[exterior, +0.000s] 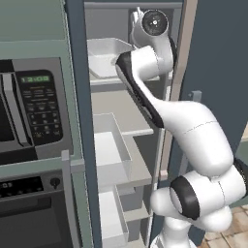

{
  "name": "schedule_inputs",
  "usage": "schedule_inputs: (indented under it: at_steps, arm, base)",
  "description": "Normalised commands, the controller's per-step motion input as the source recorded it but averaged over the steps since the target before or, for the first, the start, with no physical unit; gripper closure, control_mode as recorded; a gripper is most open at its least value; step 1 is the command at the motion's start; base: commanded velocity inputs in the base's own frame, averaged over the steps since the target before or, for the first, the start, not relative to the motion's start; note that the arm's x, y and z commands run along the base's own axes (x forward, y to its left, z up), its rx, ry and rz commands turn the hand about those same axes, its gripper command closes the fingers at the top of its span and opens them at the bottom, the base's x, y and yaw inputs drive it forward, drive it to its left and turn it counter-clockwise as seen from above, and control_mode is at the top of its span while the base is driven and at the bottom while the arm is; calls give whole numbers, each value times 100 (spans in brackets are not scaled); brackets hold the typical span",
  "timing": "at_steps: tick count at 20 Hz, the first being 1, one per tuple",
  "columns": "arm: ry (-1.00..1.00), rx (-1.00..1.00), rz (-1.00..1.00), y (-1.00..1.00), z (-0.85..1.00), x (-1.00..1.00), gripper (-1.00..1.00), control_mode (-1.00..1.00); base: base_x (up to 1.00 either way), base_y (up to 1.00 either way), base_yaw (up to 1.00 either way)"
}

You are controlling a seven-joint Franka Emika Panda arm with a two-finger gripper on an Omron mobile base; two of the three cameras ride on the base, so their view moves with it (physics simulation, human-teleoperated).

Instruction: Take the avocado and garlic out of the freezer and place them in the tupperware container on the counter. Then put the tupperware containing the vegetables back in the freezer.

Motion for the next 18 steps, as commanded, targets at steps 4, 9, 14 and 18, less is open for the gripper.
schedule_inputs:
  at_steps: [4, 9, 14, 18]
  arm:
    - [0, 17, 0, -41, 35, -100, -100, -100]
    - [-5, 11, 0, -44, 25, -100, -100, -100]
    - [-1, 9, 0, -64, 8, -100, -100, -100]
    - [0, 4, 0, -71, 0, -100, -100, -100]
  base:
    - [0, 0, 0]
    - [0, 0, 0]
    - [0, 0, 0]
    - [0, 0, 0]
